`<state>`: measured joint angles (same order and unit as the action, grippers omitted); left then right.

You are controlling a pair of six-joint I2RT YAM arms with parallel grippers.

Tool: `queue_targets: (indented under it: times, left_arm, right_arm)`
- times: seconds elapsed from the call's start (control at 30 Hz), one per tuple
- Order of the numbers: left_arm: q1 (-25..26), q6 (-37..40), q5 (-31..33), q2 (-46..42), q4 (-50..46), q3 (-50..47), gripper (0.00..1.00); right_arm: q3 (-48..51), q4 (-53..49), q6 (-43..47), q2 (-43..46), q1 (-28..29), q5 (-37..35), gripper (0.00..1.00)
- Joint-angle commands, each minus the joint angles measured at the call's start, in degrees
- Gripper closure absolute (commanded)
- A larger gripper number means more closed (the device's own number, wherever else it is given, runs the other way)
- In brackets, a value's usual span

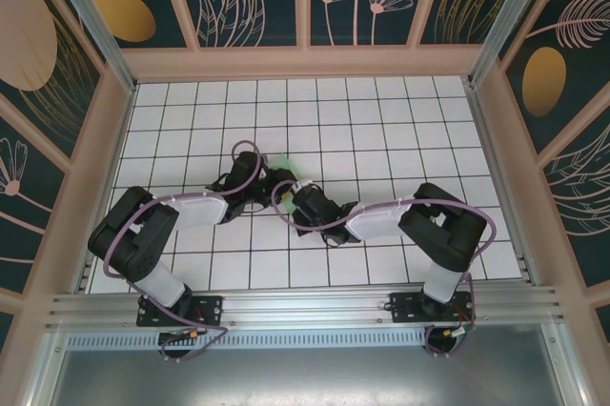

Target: Fold a paper plane with a square sheet of paper (pick it up from the middle)

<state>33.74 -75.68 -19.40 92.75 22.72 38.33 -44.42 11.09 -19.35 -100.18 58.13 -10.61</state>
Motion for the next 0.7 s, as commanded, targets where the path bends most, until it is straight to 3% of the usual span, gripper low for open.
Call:
queue_targets:
  times: [0.0,0.07,0.17,0.67]
  left_arm:
    - [0.7,2.5,-2.0,0.7,-5.7,0.0,0.66]
    - [0.7,2.7,-2.0,0.6,-5.9,-0.3,0.67]
    - [0.7,3.2,-1.8,0.2,-6.4,-0.8,0.76]
    - [0.6,6.8,0.5,-0.9,-8.4,1.4,0.78]
  right_arm:
    - [0.7,-1.4,1.9,-0.5,0.2,-1.7,1.0]
    - [1.4,-0.2,1.6,0.1,0.1,-1.5,1.0]
    - [2.5,1.1,1.0,1.0,0.2,-2.1,1.0]
    - [4.7,4.4,0.7,3.0,0.0,0.3,0.99]
